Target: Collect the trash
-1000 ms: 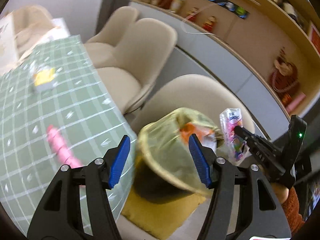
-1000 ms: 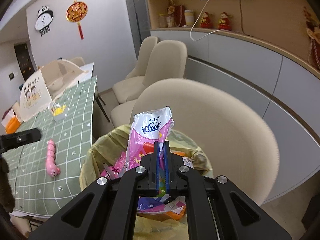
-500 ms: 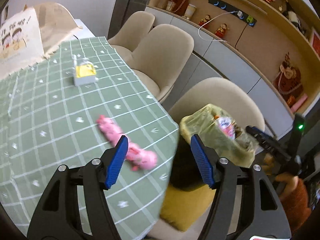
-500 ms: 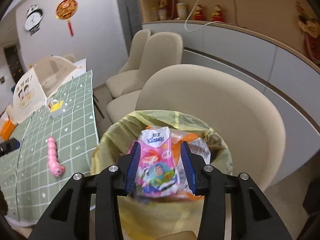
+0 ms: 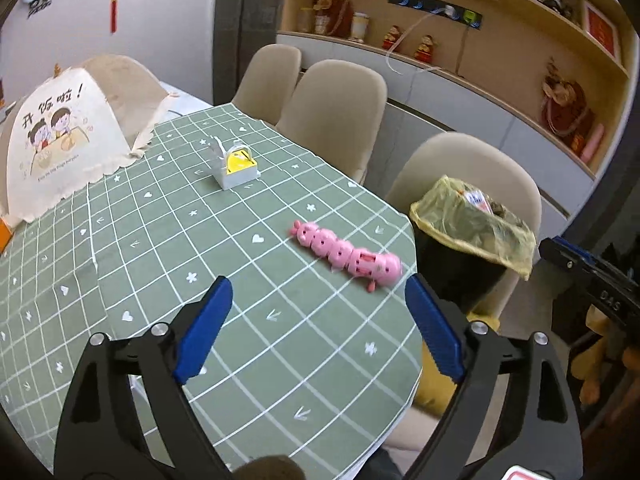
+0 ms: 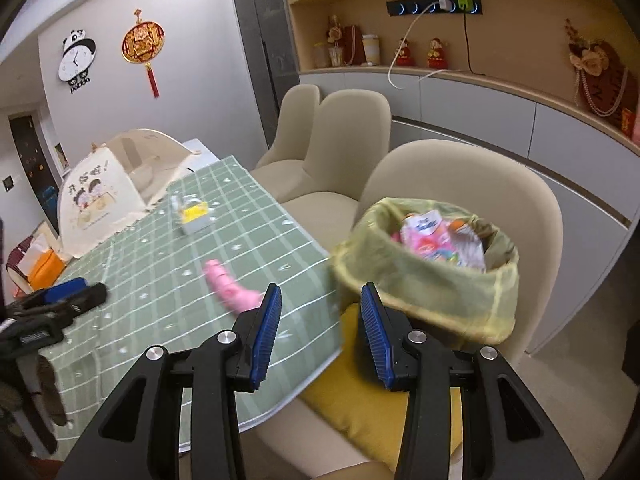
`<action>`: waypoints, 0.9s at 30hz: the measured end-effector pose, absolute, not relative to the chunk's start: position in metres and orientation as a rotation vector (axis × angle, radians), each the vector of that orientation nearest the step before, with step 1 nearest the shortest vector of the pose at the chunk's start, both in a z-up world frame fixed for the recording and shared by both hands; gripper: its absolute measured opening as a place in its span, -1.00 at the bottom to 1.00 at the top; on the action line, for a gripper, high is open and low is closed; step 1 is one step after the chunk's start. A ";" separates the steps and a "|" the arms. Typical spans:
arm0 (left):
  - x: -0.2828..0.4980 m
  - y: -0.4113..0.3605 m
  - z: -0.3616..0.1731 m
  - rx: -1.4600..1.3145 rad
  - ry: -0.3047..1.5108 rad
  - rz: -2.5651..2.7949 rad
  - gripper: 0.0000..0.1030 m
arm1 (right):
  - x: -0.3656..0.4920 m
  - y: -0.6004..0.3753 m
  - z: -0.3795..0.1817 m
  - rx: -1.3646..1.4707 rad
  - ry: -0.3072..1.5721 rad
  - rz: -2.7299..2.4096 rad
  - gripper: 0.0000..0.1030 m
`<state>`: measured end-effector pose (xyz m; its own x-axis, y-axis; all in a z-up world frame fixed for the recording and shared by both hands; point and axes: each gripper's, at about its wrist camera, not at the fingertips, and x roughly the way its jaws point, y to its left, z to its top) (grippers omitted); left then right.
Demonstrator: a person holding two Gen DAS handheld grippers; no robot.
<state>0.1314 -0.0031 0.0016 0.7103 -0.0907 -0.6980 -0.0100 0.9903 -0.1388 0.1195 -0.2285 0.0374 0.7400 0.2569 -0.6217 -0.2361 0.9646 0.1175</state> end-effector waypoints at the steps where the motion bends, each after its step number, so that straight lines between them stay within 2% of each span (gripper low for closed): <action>1: 0.127 -0.003 0.001 -0.123 0.780 -0.052 0.63 | 0.108 -0.221 0.038 0.044 0.691 0.266 -0.23; 8: 0.091 -0.003 0.007 -0.073 0.712 -0.075 0.63 | 0.050 -0.182 0.034 0.007 0.645 0.239 -0.22; 10: 0.083 -0.001 0.011 -0.065 0.698 -0.066 0.63 | 0.038 -0.175 0.031 0.012 0.640 0.239 -0.11; 13: 0.072 0.001 0.017 -0.048 0.677 -0.032 0.63 | 0.027 -0.166 0.028 0.025 0.647 0.252 -0.10; 27: 0.052 0.009 0.033 -0.031 0.610 -0.034 0.63 | 0.012 -0.152 0.041 -0.009 0.608 0.236 -0.10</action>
